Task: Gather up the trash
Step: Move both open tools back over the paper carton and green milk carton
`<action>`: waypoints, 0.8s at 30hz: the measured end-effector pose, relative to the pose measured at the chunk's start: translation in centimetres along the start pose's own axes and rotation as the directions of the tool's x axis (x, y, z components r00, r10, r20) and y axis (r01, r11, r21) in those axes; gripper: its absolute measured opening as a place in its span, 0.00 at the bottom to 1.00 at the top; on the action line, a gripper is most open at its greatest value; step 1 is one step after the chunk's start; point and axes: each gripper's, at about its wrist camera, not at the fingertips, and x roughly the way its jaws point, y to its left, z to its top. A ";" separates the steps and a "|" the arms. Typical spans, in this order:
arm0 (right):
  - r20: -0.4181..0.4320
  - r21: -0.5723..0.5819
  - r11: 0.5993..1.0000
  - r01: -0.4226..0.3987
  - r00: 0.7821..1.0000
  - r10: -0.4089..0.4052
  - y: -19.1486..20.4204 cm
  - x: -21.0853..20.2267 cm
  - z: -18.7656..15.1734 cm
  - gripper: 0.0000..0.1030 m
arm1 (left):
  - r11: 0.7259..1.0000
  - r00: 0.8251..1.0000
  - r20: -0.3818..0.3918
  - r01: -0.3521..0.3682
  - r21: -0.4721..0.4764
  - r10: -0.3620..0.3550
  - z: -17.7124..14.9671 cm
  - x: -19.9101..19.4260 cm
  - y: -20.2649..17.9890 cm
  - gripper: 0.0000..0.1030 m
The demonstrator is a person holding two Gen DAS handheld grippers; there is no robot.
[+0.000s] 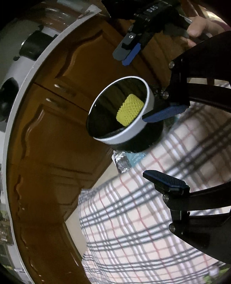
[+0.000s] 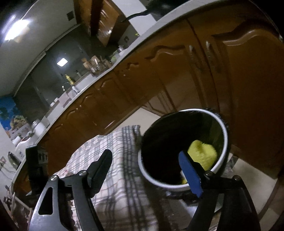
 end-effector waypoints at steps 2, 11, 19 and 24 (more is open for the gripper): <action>-0.003 -0.007 1.000 -0.020 1.000 0.020 1.0 0.0 -0.7 0.77 | 1.000 1.000 0.009 -0.012 -0.012 0.012 -0.8 -1.0 0.7 0.55; -0.066 -0.048 0.993 -0.104 0.993 0.101 5.3 0.7 -3.9 0.77 | 0.997 0.996 0.062 -0.060 -0.057 0.063 -4.6 -6.1 3.8 0.55; -0.144 -0.084 0.980 -0.182 0.975 0.168 8.9 1.4 -7.4 0.77 | 0.986 0.988 0.096 -0.109 -0.123 0.121 -7.8 -10.9 8.0 0.55; -0.202 -0.112 0.966 -0.232 0.957 0.207 10.7 2.2 -8.8 0.77 | 0.976 0.980 0.109 -0.146 -0.158 0.165 -9.9 -13.7 10.6 0.55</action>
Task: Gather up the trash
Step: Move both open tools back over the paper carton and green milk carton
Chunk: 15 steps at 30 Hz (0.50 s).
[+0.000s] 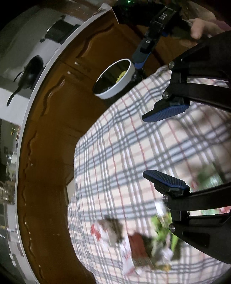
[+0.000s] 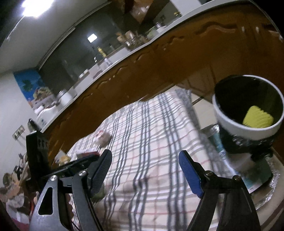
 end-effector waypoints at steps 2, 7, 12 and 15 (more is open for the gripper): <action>-0.016 -0.015 1.000 -0.016 1.000 0.016 0.7 0.4 -0.3 0.77 | 1.000 1.000 0.008 -0.019 -0.020 0.019 -0.5 -1.1 1.5 0.55; -0.069 -0.070 0.995 -0.067 0.996 0.062 2.6 1.5 -1.2 0.77 | 0.996 0.998 0.016 -0.061 -0.061 0.062 -1.8 -3.1 4.3 0.55; -0.160 -0.170 0.976 -0.139 0.981 0.112 5.4 3.1 -2.3 0.77 | 0.990 0.994 0.023 -0.104 -0.099 0.107 -2.7 -5.0 7.0 0.55; -0.232 -0.255 0.948 -0.189 0.964 0.130 7.6 4.5 -3.3 0.79 | 0.983 0.990 0.030 -0.134 -0.126 0.139 -3.1 -6.0 8.7 0.56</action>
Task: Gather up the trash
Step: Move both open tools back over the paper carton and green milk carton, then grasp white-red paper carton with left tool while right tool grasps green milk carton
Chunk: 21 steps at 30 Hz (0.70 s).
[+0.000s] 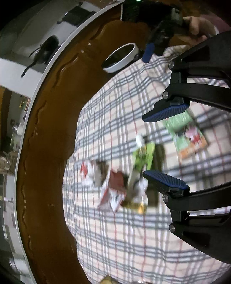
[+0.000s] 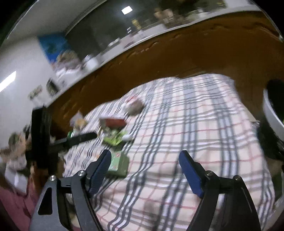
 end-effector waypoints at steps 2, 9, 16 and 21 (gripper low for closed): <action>-0.038 -0.057 0.998 -0.018 0.999 0.016 1.3 1.1 -0.2 0.79 | 0.999 1.000 0.009 -0.030 -0.021 0.030 0.0 -0.4 1.5 0.59; -0.102 -0.190 0.979 -0.074 0.993 0.055 4.9 3.8 -0.3 0.82 | 0.993 0.995 0.011 -0.100 -0.064 0.101 1.5 0.1 5.4 0.65; -0.147 -0.270 0.956 -0.115 0.986 0.077 6.8 6.5 -0.1 0.82 | 0.991 0.991 0.007 -0.135 0.025 0.135 4.4 2.4 5.6 0.81; -0.208 -0.390 0.909 -0.147 0.976 0.069 8.5 8.2 -0.1 0.82 | 0.987 0.988 -0.041 -0.142 0.077 0.146 5.3 4.9 6.1 0.81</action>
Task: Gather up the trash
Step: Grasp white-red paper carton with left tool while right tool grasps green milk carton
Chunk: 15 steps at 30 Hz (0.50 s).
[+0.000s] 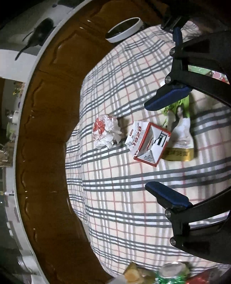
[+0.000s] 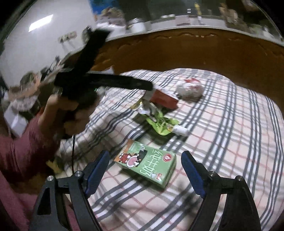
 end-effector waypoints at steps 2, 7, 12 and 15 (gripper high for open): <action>-0.033 -0.060 0.998 0.004 0.999 -0.006 0.5 0.8 0.4 0.82 | 1.000 1.000 -0.016 0.005 0.015 -0.005 0.2 0.7 -0.1 0.81; -0.132 -0.171 0.985 -0.007 0.991 -0.016 1.2 3.4 0.7 0.82 | 0.997 1.000 -0.027 0.002 0.072 0.000 0.5 2.0 -0.8 0.81; -0.137 -0.236 0.971 0.035 0.988 -0.069 1.7 4.0 0.3 0.68 | 0.995 0.999 -0.035 0.003 0.102 0.000 0.4 2.8 -1.2 0.56; -0.124 -0.212 0.976 0.047 0.989 -0.075 1.5 3.5 0.0 0.58 | 0.996 1.000 -0.018 0.026 0.091 -0.025 0.3 2.6 -0.9 0.49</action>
